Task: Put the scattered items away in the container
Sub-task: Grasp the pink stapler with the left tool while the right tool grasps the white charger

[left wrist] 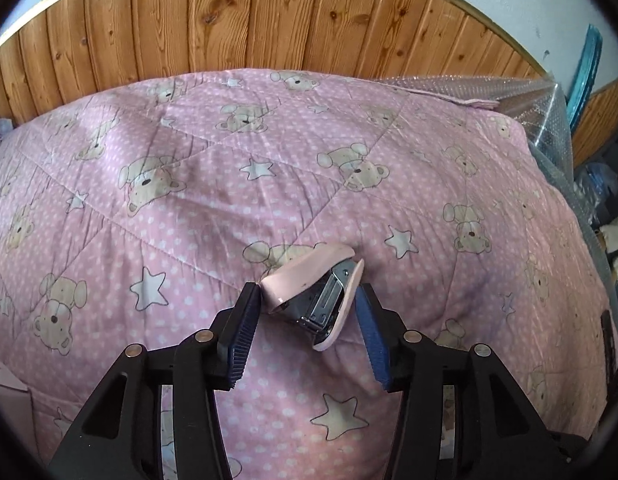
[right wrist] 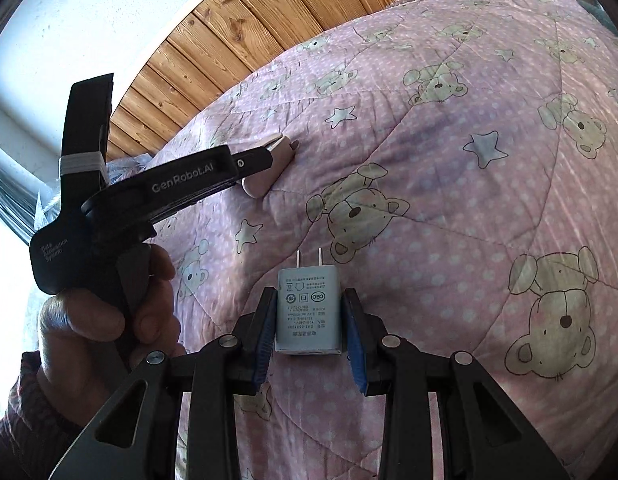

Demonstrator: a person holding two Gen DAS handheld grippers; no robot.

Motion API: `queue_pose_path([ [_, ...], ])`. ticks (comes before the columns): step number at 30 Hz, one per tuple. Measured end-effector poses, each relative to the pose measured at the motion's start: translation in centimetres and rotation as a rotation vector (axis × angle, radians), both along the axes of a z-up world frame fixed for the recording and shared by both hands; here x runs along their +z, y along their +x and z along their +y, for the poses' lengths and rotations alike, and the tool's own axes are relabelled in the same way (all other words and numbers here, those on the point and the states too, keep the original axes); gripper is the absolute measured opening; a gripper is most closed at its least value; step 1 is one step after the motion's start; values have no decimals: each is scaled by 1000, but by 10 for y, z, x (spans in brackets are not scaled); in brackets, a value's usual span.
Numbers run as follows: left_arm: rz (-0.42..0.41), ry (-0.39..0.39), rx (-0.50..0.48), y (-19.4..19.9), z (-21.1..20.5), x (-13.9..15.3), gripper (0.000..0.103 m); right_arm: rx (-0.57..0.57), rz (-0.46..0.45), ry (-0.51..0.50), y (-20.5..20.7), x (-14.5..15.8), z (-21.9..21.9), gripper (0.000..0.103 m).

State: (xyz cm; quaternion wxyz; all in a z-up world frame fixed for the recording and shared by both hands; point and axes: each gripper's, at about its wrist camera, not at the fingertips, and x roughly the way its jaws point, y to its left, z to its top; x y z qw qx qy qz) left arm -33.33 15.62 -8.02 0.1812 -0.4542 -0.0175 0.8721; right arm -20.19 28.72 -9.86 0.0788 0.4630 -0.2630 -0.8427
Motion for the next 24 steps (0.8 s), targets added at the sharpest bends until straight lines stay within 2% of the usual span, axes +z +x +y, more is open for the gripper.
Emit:
queue_pose_path([
  [2,4,20,-79,6,10,4,52,0,1,-1,0,0,1,33],
  [5,68,3,-168,20,25,12,50,1,3,-2,-1,0,1,33],
  [9,113,3,-133,24,24,21,52,3,6,-8,-2,-1,2,34],
  [12,80,24,-123,19,24,16,55,3,7,-11,-2,-1,2,34],
  [17,21,-50,-180,10,46,-3,55,3,4,-23,-2,-1,4,34],
  [19,-13,-56,-171,-1,52,-11,53,4,5,-24,-2,-2,4,34],
  [20,-34,-59,-159,-9,53,-14,28,3,5,-24,-2,-2,4,33],
  [24,-39,-70,-127,-15,52,-12,26,5,1,-15,-3,-1,3,33],
])
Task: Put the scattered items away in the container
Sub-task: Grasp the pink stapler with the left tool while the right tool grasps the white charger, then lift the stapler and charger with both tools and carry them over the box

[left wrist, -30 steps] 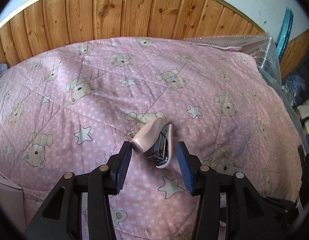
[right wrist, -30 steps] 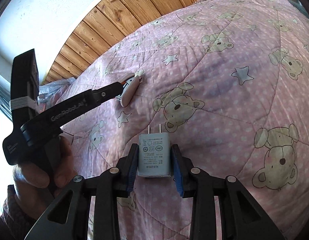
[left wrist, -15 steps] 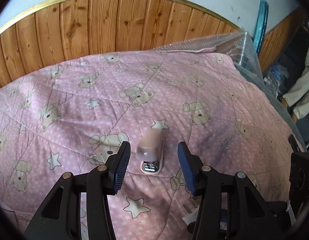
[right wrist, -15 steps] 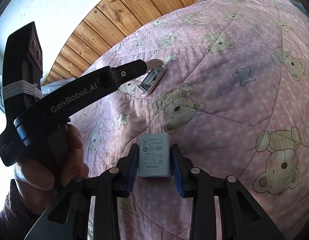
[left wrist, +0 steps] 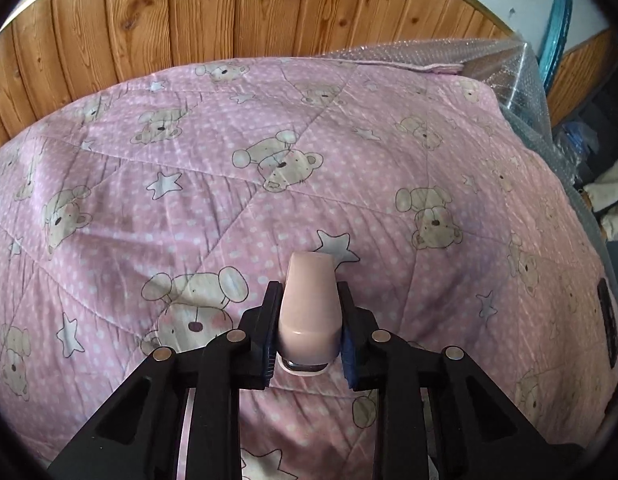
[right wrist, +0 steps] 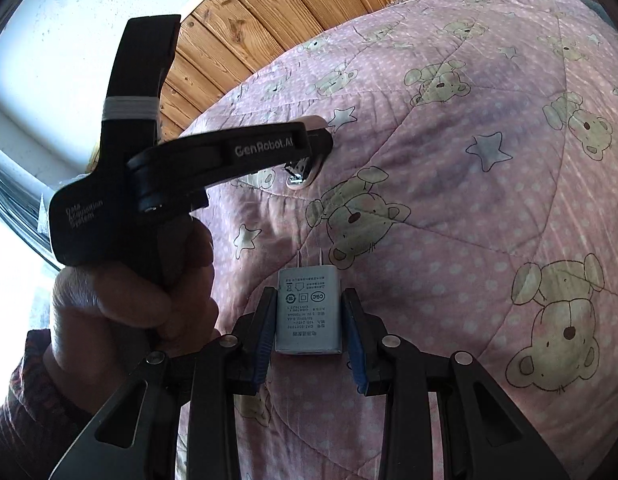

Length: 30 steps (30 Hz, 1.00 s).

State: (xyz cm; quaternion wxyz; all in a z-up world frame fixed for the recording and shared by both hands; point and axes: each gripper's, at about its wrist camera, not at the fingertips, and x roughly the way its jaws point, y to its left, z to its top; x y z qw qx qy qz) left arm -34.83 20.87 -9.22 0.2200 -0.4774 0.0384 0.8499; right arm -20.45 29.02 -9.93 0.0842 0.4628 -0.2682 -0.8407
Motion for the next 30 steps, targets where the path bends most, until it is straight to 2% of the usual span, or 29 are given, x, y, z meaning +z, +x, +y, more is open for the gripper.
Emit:
queue_pose_path([
  [7,22,-15,46,31,-29,22,26,-1,9,19,5,14,-2,33],
  [13,10,2,70,81,-68,41,26,11,16,47,16,30,-18,33],
  [22,25,53,115,167,-124,75,26,46,34,121,56,56,-56,33],
  [30,45,73,144,225,-157,93,26,93,61,166,91,75,-96,34],
])
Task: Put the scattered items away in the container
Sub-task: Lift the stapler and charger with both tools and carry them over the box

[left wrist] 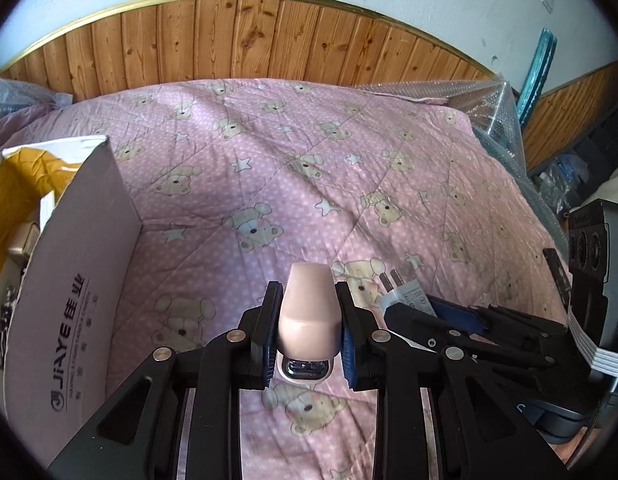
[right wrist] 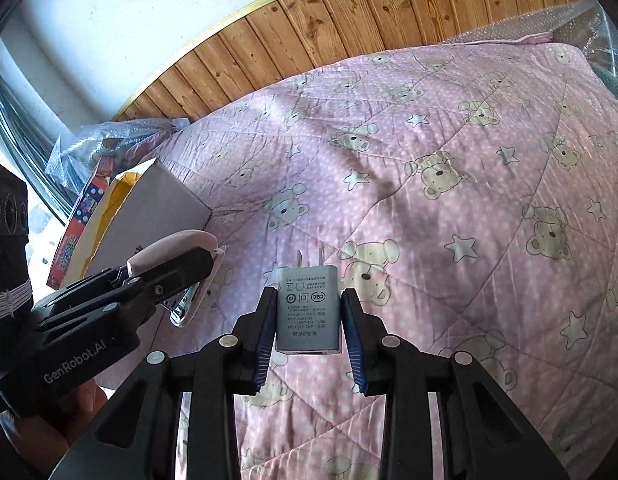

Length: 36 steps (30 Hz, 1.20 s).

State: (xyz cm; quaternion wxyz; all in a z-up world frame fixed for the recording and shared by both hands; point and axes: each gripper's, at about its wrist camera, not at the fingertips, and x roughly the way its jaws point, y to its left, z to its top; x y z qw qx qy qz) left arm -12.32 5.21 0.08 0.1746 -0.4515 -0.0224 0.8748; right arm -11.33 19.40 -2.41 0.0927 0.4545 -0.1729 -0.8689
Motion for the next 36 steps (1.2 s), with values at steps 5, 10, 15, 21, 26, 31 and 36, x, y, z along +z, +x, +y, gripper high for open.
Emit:
queue_pose_path([
  [5,8,21,26,28,-19,8,26,29,15,27,15,10,-21,34],
  [10,23,25,53,53,-35,17,26,64,32,53,28,20,-40,34],
  [15,47,52,83,77,-53,27,26,103,54,69,41,30,-61,34],
  [21,61,64,120,103,-73,33,26,148,73,75,57,36,-83,34],
  [26,73,69,168,116,-93,39,26,185,89,79,70,44,-99,34],
  [31,98,88,215,124,-113,52,26,230,128,85,79,61,-115,34],
  [36,120,122,245,127,-133,66,26,272,160,84,80,78,-132,34],
])
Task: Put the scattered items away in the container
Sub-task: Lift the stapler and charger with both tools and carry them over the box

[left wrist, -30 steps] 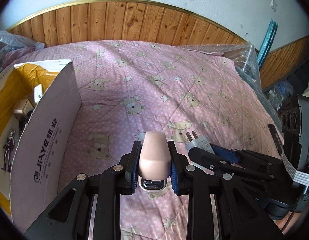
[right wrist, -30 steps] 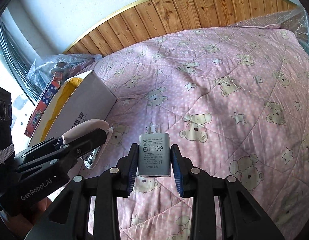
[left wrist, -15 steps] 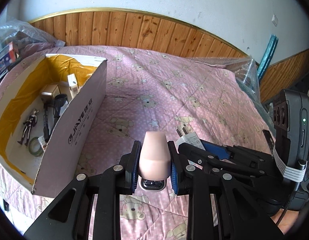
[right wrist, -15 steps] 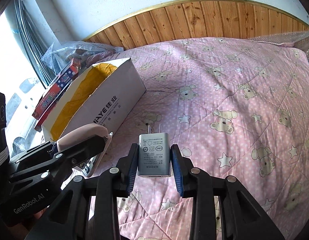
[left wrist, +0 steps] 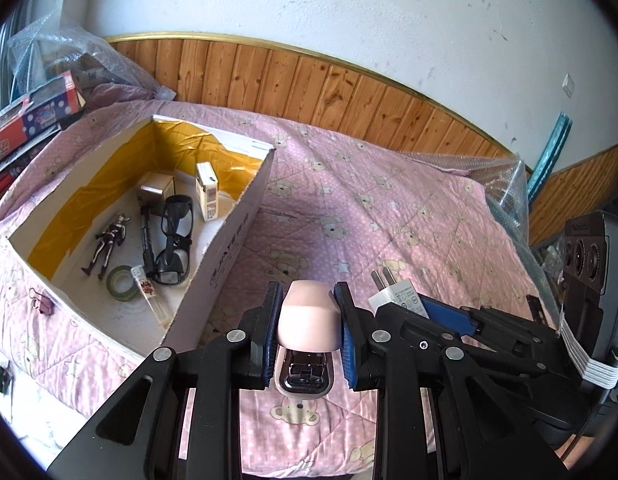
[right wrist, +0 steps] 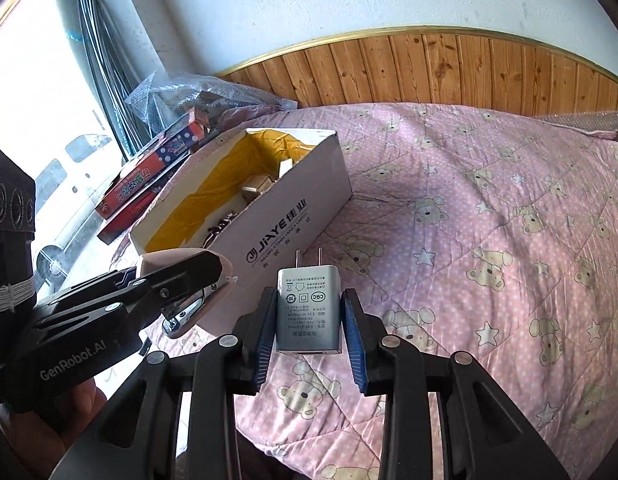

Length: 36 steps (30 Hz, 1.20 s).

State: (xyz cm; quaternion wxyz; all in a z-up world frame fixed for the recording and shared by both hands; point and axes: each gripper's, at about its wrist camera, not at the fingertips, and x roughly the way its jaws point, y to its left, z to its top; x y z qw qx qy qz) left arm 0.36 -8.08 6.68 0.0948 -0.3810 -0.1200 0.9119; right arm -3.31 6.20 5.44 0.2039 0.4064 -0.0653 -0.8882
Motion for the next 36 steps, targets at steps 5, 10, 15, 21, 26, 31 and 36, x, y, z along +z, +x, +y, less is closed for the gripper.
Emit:
queue_pose_path([
  [5,23,17,25,0,-19,13,26,41,23,0,-3,15,-18,34],
  [10,37,34,59,-4,-42,22,26,84,43,-4,-11,32,-34,34],
  [15,54,40,87,-7,-63,32,26,119,65,-10,-23,51,-49,33],
  [21,69,56,113,-10,-85,41,26,162,58,-35,-36,66,-61,33],
  [26,72,69,142,-11,-101,42,26,185,43,-45,-46,71,-68,33],
  [31,70,81,171,-13,-118,40,26,206,28,-50,-55,74,-76,33],
  [36,69,95,201,-16,-137,39,26,234,20,-42,-61,76,-89,33],
])
